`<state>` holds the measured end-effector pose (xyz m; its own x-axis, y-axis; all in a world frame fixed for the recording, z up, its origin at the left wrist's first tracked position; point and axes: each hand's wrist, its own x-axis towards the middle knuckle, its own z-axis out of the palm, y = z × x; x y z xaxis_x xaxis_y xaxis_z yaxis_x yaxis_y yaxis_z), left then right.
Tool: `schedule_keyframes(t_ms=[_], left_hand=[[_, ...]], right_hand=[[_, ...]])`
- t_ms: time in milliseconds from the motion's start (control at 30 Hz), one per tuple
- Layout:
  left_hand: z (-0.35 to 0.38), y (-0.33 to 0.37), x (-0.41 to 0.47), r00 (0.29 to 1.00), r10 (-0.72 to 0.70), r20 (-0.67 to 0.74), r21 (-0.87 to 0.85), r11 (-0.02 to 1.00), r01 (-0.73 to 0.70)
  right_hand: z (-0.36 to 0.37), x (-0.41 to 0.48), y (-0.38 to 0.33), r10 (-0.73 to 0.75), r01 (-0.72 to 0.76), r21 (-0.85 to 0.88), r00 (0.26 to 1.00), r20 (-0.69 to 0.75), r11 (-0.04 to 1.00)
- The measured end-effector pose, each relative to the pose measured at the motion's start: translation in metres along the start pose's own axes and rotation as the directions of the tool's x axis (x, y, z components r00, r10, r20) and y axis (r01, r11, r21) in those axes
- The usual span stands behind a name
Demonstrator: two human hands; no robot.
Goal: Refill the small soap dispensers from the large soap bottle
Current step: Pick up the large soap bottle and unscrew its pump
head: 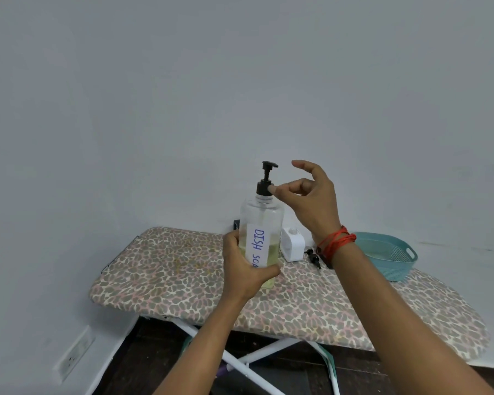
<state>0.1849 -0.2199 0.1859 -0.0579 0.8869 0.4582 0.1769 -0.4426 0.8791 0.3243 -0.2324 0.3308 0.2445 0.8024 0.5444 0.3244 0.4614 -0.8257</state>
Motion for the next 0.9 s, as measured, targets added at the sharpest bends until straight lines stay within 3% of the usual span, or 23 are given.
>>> schedule_keyframes(t_ms=[100,233,433,500,567,633,700,833,900], left_hand=[[-0.002,-0.002,-0.002,0.999,0.031,0.016,0.035,0.999,-0.031],[0.000,-0.003,-0.007,0.999,0.028,0.027,0.047,0.998,-0.029],[0.002,-0.007,-0.010,0.999,0.016,0.039,0.039,0.999,-0.017],[0.001,-0.006,-0.009,1.000,0.009,0.025,0.040,0.999,-0.010],[0.001,-0.004,-0.008,1.000,0.008,0.013,0.046,0.999,-0.009],[0.002,-0.003,-0.009,1.000,0.022,0.023,0.061,0.998,-0.023],[0.003,-0.002,-0.010,0.999,0.035,0.033,0.073,0.997,-0.038],[0.004,-0.005,-0.012,0.997,0.070,0.016,0.103,0.992,-0.071],[0.004,-0.007,-0.012,0.997,0.082,0.000,0.120,0.989,-0.082]], right_hand=[[-0.002,-0.001,0.000,0.005,-0.007,0.023,0.998,0.061,1.000],[0.008,-0.006,-0.004,-0.014,0.014,-0.050,1.000,0.003,0.999],[-0.002,-0.003,-0.005,0.083,-0.148,0.243,0.963,0.257,0.959],[-0.001,-0.006,-0.001,0.115,-0.159,0.175,0.964,0.240,0.972],[0.002,-0.009,0.003,0.122,-0.125,0.011,0.979,0.161,0.992],[0.006,-0.012,0.007,0.085,-0.082,-0.045,0.994,0.065,0.996],[0.008,-0.012,0.010,0.058,-0.058,-0.023,0.998,0.020,0.998],[0.008,-0.010,0.009,0.132,-0.164,0.236,0.980,0.146,0.958],[0.008,-0.010,0.011,0.186,-0.215,0.210,0.971,0.150,0.954]])
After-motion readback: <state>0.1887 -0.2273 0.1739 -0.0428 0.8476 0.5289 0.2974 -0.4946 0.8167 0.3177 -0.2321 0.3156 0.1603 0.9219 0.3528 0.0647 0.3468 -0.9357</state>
